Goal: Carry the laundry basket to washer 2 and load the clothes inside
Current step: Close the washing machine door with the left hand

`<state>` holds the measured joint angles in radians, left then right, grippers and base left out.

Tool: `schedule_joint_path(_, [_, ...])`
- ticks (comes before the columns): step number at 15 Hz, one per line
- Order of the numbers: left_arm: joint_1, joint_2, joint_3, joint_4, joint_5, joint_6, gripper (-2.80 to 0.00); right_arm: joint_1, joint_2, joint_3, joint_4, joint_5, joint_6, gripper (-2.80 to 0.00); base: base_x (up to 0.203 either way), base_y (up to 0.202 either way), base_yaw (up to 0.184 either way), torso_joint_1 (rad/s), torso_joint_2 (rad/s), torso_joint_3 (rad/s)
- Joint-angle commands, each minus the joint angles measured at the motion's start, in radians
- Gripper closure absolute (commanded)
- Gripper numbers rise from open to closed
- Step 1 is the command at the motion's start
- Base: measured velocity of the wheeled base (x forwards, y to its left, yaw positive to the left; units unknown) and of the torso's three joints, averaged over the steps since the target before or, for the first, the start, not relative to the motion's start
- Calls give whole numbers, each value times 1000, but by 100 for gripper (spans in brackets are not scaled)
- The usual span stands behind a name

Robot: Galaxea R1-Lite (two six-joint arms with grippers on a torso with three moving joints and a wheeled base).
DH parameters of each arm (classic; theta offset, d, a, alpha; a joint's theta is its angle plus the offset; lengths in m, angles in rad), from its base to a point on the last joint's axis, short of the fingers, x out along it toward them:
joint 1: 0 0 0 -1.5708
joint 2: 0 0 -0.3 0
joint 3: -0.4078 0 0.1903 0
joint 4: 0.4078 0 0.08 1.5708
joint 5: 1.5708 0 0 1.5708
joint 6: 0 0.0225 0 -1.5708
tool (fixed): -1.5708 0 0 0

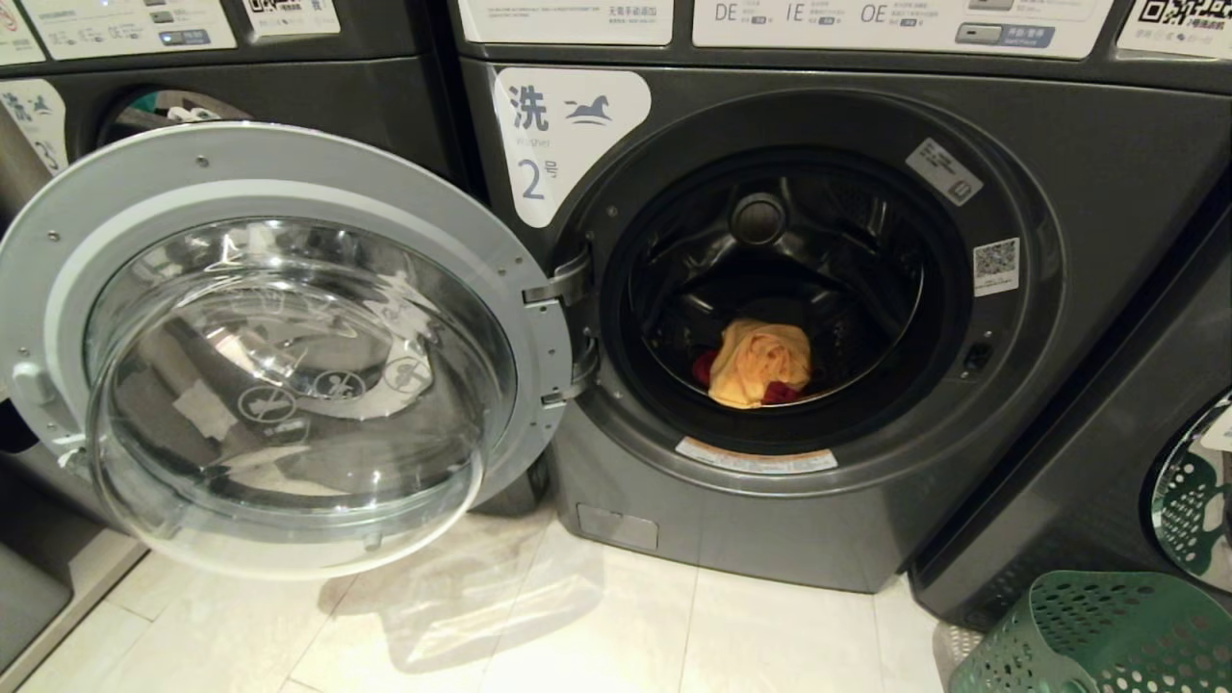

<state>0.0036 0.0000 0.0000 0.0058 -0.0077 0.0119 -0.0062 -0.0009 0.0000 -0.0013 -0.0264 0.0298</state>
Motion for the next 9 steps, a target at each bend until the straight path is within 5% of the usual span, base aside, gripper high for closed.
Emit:
schedule_joint_path(1, [0,2,0,0,0,1,0,0,2,0,0,0,-1,0,0,0,0,6,2,207])
schedule_joint_path(9, [1,2,0,0,5,-12,0,0,2,0,0,-3,10,0,0,0,0,3,-2,128])
